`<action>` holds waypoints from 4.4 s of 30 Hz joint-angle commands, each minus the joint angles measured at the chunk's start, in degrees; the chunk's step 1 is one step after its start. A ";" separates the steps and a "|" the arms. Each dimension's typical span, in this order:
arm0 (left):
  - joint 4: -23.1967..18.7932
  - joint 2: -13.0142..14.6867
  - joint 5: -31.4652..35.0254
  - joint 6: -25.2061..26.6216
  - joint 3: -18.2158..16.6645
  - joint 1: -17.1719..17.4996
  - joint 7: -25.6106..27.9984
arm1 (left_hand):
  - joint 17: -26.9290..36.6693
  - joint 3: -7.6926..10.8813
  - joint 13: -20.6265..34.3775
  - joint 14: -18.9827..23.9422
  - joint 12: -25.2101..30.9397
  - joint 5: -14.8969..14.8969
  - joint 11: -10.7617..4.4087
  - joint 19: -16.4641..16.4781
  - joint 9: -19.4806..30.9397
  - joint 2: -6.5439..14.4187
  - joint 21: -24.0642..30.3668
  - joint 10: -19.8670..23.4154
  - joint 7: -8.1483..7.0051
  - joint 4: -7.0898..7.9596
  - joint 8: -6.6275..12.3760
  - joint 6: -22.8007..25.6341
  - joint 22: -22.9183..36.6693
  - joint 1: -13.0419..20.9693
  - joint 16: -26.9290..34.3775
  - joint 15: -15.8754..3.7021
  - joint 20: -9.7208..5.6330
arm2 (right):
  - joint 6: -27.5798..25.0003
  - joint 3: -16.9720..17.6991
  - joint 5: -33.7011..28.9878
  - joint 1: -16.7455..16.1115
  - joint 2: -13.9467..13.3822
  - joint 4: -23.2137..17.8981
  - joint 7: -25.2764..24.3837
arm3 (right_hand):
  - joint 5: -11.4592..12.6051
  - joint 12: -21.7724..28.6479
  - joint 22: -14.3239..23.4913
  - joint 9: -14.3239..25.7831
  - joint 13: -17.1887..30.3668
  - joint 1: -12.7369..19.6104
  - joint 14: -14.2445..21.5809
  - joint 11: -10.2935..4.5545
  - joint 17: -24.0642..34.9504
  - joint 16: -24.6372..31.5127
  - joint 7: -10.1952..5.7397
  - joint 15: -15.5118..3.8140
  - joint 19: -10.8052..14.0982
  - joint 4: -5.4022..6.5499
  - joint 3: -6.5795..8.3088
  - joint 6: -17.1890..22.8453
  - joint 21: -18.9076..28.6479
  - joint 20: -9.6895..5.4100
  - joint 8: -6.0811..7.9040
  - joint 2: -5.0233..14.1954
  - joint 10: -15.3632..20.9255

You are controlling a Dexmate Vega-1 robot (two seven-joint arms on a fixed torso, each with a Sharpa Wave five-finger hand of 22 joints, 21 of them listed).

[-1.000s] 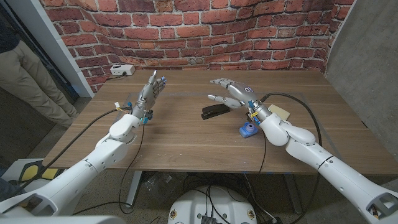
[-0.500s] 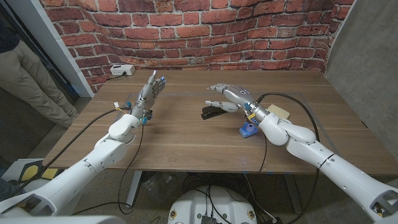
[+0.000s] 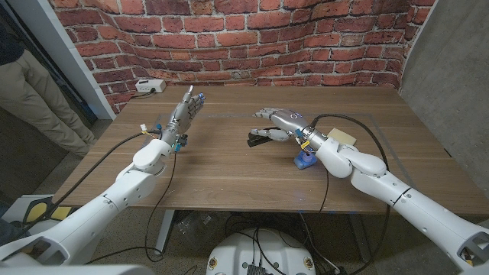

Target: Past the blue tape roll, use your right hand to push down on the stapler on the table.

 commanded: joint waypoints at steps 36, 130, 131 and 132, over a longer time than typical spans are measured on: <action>1.79 0.52 -0.80 0.11 0.19 -0.64 -1.10 | 0.32 -1.37 0.28 -0.21 -0.37 -0.32 -0.43 -0.97 0.35 -0.64 -0.28 -0.32 0.17 0.65 -0.49 -0.64 0.21 -0.92 0.08 -0.22 -0.05 | -6.37 -6.36 -3.12 4.02 1.12 2.29 7.37 | -1.20 -0.99 0.22 0.35 0.20 3.73 -0.41 -0.98 0.25 0.20 -1.01 0.27 -0.59 -1.39 3.46 -1.44 -0.21 -0.40 -0.80 2.46 -0.72; 1.97 1.40 -2.28 0.29 0.48 0.24 -0.83 | 0.29 -2.30 0.30 0.46 -0.42 -0.19 -0.46 -0.90 0.37 -0.15 -0.45 0.66 0.30 0.84 -0.34 0.90 0.23 -0.85 0.16 -0.26 0.34 | -7.87 -12.85 -4.15 7.58 1.97 10.55 13.57 | -1.25 -0.34 0.35 0.36 0.23 1.91 1.22 -1.55 0.22 0.62 -1.60 -0.70 1.27 -0.63 3.15 6.45 0.64 -1.15 1.06 1.64 1.42; 2.02 1.35 -2.26 0.31 0.52 0.22 -0.81 | 0.29 -2.30 0.30 0.47 -0.42 -0.19 -0.45 -0.90 0.37 -0.15 -0.45 0.66 0.30 0.84 -0.34 0.90 0.23 -0.85 0.17 -0.25 0.34 | -7.95 -12.94 -4.22 7.59 1.97 10.60 13.66 | -1.25 -0.36 0.35 0.36 0.23 1.92 1.22 -1.57 0.22 0.62 -1.57 -0.69 1.27 -0.63 3.16 6.49 0.64 -1.15 1.06 1.65 1.41; 2.09 1.28 -2.28 0.29 0.56 0.19 -0.86 | 0.29 -2.31 0.30 0.48 -0.42 -0.19 -0.43 -0.91 0.37 -0.14 -0.46 0.67 0.31 0.84 -0.34 0.91 0.23 -0.85 0.17 -0.27 0.35 | -8.00 -13.00 -4.25 7.59 1.96 10.64 13.76 | -1.25 -0.37 0.35 0.36 0.23 1.92 1.22 -1.57 0.22 0.61 -1.58 -0.68 1.26 -0.63 3.17 6.51 0.64 -1.16 1.05 1.66 1.39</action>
